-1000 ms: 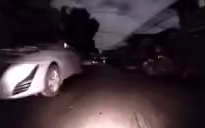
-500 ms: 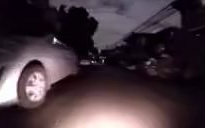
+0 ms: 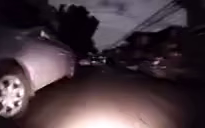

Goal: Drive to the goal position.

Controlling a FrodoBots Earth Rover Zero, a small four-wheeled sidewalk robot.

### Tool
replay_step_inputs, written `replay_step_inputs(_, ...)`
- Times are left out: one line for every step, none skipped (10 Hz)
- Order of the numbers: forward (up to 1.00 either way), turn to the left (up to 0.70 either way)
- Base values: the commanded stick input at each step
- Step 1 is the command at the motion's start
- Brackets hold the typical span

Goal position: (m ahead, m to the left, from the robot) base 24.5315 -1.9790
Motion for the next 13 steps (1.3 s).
replay_step_inputs(1.0, 0.0)
replay_step_inputs(1.0, 0.0)
replay_step_inputs(1.0, 0.0)
replay_step_inputs(1.0, 0.0)
replay_step_inputs(1.0, 0.0)
replay_step_inputs(1.0, 0.0)
replay_step_inputs(1.0, 0.0)
replay_step_inputs(1.0, 0.0)
replay_step_inputs(1.0, 0.0)
replay_step_inputs(1.0, 0.0)
replay_step_inputs(1.0, 0.0)
replay_step_inputs(1.0, 0.0)
replay_step_inputs(1.0, 0.27)
